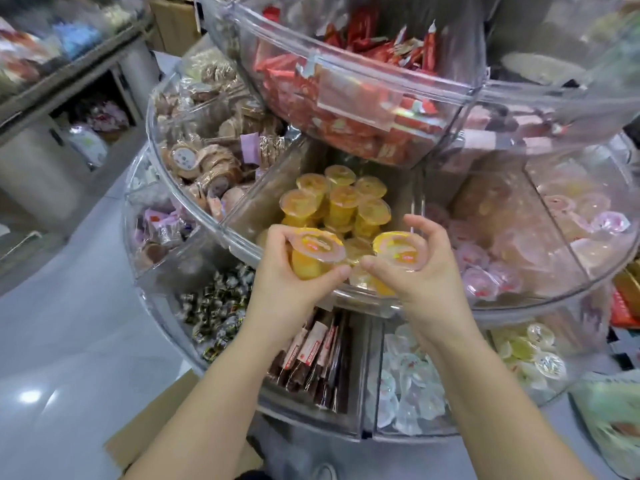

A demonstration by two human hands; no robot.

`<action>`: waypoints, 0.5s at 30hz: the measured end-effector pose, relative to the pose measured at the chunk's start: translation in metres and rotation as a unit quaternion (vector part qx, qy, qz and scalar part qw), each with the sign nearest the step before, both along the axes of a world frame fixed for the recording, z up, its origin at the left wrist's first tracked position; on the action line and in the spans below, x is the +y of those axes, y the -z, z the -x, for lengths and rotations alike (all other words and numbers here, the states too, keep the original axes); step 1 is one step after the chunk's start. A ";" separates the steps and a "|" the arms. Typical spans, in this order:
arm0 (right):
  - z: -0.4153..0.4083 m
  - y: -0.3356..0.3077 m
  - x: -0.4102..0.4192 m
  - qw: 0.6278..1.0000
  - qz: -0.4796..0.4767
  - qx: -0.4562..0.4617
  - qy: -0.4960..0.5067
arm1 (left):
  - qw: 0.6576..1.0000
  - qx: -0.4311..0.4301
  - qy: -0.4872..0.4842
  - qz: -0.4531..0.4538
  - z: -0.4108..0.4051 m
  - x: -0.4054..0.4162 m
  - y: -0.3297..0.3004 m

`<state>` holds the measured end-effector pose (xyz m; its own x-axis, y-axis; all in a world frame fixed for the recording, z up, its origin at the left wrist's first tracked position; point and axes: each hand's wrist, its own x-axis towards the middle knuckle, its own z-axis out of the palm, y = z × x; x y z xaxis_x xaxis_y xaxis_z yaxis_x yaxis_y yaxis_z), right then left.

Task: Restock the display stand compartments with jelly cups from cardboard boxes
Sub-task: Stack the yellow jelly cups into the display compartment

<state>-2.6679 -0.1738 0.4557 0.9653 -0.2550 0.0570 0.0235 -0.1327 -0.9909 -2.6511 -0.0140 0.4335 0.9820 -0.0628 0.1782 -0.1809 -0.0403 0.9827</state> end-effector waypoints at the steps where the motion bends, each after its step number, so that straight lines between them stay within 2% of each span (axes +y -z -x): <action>1: -0.008 0.002 -0.005 1.000 0.003 0.012 0.008 | 1.000 0.002 0.003 -0.014 -0.009 -0.002 0.000; 7: -0.053 0.017 -0.007 0.998 0.041 0.049 0.005 | 0.988 -0.023 0.000 -0.153 -0.061 0.005 -0.004; 12: -0.072 0.030 0.004 0.986 0.148 0.077 -0.007 | 0.975 -0.005 0.082 -0.208 -0.100 0.017 -0.009; 15: -0.077 0.033 0.005 0.976 0.200 0.087 0.019 | 0.948 -0.050 0.144 -0.279 -0.117 0.020 -0.013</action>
<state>-2.5905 -0.1690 0.4229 0.9594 -0.2822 -0.0041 -0.1527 -0.5066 -0.8486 -2.5341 0.0059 0.4464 0.8898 -0.4375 0.1297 -0.3546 -0.4841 0.7999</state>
